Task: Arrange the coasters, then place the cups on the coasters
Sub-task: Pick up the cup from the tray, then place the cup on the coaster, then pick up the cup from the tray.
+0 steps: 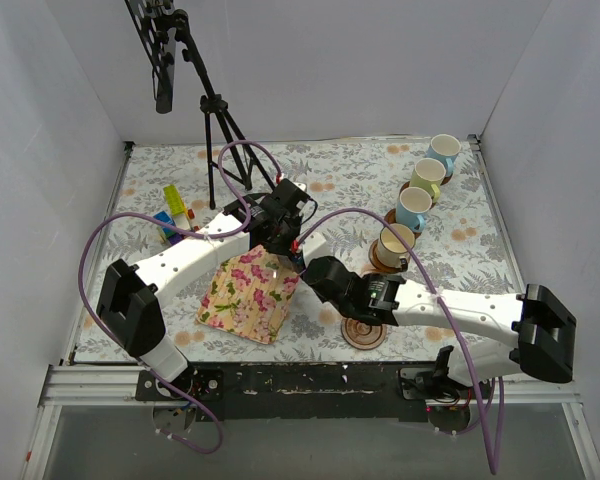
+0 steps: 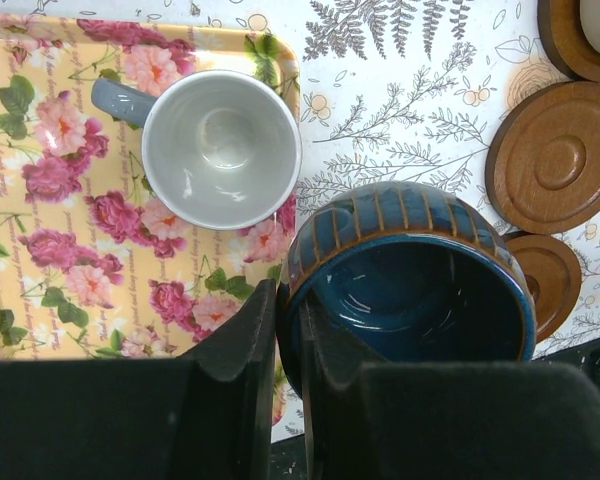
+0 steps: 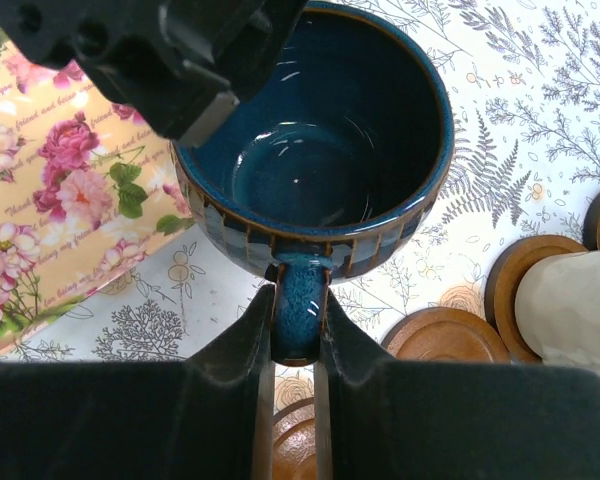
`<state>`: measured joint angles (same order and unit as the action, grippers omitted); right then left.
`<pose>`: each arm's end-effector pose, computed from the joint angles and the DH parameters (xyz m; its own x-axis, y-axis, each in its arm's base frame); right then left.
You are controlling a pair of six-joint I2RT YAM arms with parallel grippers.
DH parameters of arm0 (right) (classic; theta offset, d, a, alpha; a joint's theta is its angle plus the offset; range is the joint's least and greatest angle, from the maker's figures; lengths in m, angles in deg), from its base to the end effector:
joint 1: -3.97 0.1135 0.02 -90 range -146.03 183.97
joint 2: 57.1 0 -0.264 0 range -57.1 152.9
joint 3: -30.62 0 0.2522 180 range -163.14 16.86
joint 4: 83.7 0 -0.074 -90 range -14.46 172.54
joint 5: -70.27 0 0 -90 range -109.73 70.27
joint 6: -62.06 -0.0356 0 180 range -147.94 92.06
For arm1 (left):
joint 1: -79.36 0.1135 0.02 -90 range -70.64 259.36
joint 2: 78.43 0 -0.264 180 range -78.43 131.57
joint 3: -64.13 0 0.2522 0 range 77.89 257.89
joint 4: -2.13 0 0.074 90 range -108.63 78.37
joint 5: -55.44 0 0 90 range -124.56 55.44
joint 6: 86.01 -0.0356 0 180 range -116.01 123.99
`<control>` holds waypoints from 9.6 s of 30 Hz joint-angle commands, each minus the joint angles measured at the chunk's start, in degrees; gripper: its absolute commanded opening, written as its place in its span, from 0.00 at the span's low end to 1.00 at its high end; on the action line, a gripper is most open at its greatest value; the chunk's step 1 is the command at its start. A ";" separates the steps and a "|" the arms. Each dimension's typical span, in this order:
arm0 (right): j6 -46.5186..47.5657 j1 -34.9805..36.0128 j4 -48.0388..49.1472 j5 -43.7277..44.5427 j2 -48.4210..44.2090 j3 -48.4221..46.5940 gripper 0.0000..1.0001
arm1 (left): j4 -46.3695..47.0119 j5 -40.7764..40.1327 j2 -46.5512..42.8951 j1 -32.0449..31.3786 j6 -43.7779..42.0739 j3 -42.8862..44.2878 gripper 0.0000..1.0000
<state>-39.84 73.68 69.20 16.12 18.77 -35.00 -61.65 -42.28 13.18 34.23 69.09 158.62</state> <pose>0.1186 0.2605 0.2622 -0.3293 -0.4088 -0.8511 -0.5426 0.8197 -0.1838 0.2379 -0.2322 0.2946 -0.8547 -0.4154 -0.3112 -0.2829 0.8755 -0.3917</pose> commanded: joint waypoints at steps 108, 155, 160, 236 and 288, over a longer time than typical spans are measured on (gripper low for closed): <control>-29.32 -4.59 1.57 14.86 -27.54 35.95 0.01 | 43.60 1.05 -22.62 17.17 -8.06 -26.76 0.98; -41.79 -4.50 -25.22 13.10 -25.26 21.98 0.80 | 43.52 2.37 -22.53 17.26 -8.06 -26.85 0.98; -42.42 -4.50 -29.54 14.59 -25.16 17.06 0.79 | 43.43 2.45 -22.79 17.17 -8.06 -26.94 0.98; -11.65 -16.01 -0.37 -10.63 -26.48 15.03 0.66 | 21.91 -15.11 -1.69 10.06 -6.42 -15.25 0.00; -12.62 -16.01 1.04 -12.74 -25.52 16.35 0.65 | 28.58 0.17 0.58 13.22 -22.12 -16.39 0.26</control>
<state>-52.04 57.94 67.98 3.62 -5.99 -18.56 -34.70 -41.85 13.42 47.19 48.09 140.94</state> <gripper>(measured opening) 0.653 0.315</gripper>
